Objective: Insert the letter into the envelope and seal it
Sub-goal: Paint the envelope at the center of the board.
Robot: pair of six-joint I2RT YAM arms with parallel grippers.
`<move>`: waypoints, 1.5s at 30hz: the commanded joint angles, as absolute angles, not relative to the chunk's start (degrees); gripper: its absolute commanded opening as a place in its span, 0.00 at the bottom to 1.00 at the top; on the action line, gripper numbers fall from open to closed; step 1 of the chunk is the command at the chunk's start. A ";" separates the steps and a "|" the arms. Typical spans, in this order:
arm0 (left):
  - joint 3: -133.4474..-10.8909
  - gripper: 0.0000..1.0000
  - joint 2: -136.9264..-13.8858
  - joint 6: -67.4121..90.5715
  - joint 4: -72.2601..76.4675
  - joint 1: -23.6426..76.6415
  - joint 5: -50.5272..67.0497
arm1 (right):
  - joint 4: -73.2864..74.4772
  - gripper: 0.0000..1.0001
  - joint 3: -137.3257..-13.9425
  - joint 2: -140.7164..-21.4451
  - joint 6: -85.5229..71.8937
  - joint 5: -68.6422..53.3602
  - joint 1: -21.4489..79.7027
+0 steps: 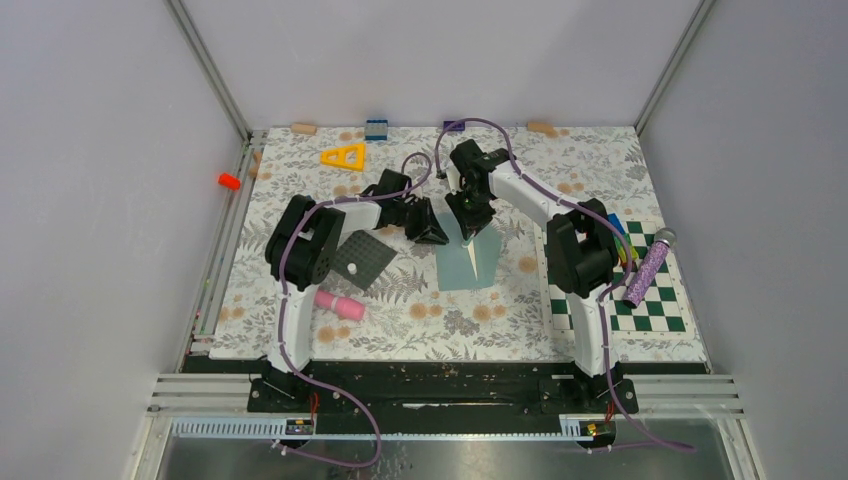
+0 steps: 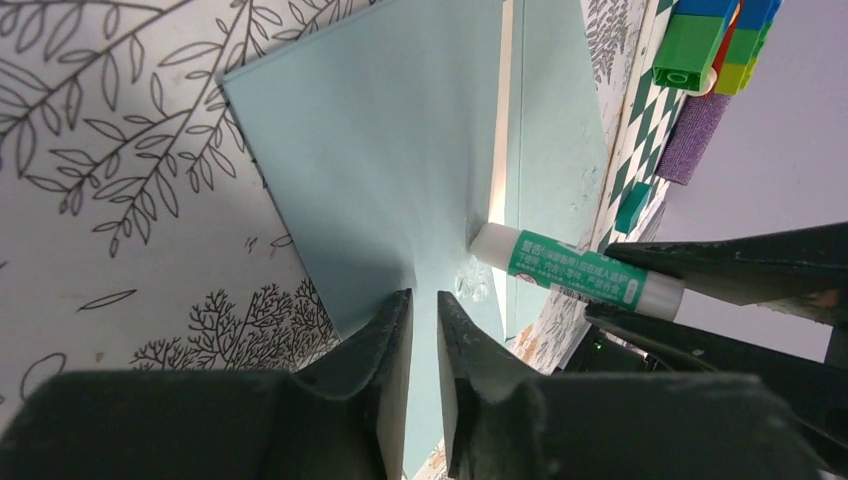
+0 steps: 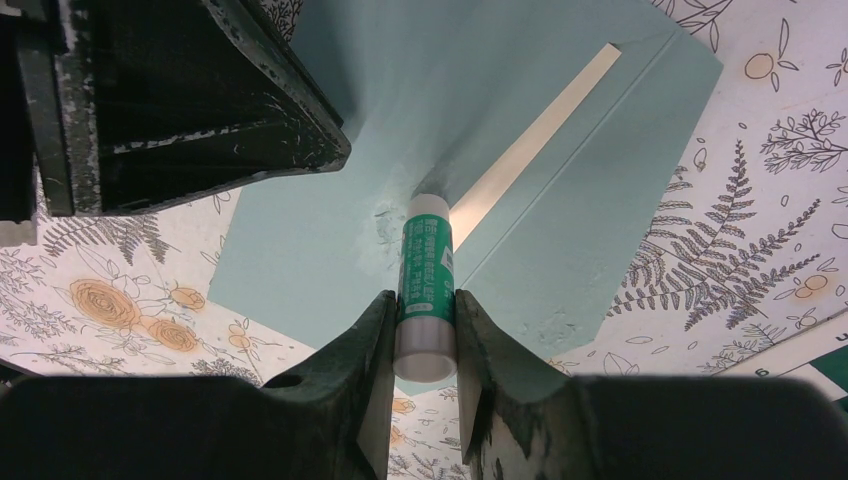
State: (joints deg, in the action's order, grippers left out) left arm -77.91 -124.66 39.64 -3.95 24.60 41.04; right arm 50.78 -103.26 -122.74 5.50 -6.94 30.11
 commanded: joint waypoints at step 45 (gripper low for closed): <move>-82.31 0.00 -126.30 35.76 -12.29 25.39 32.91 | 51.64 0.00 -100.39 -118.44 6.97 -14.40 33.16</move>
